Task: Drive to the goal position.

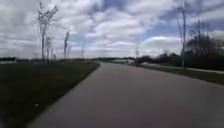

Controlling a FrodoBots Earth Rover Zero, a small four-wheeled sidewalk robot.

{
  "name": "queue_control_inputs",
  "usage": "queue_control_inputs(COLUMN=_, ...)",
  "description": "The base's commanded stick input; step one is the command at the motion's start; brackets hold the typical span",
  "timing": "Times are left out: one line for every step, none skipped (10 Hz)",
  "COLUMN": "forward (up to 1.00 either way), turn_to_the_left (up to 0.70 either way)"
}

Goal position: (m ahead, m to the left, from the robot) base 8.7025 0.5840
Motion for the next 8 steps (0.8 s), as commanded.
queue_control_inputs(forward=1.00, turn_to_the_left=0.00)
queue_control_inputs(forward=1.00, turn_to_the_left=0.00)
queue_control_inputs(forward=1.00, turn_to_the_left=0.00)
queue_control_inputs(forward=1.00, turn_to_the_left=0.00)
queue_control_inputs(forward=1.00, turn_to_the_left=0.00)
queue_control_inputs(forward=1.00, turn_to_the_left=0.00)
queue_control_inputs(forward=1.00, turn_to_the_left=0.00)
queue_control_inputs(forward=1.00, turn_to_the_left=0.00)
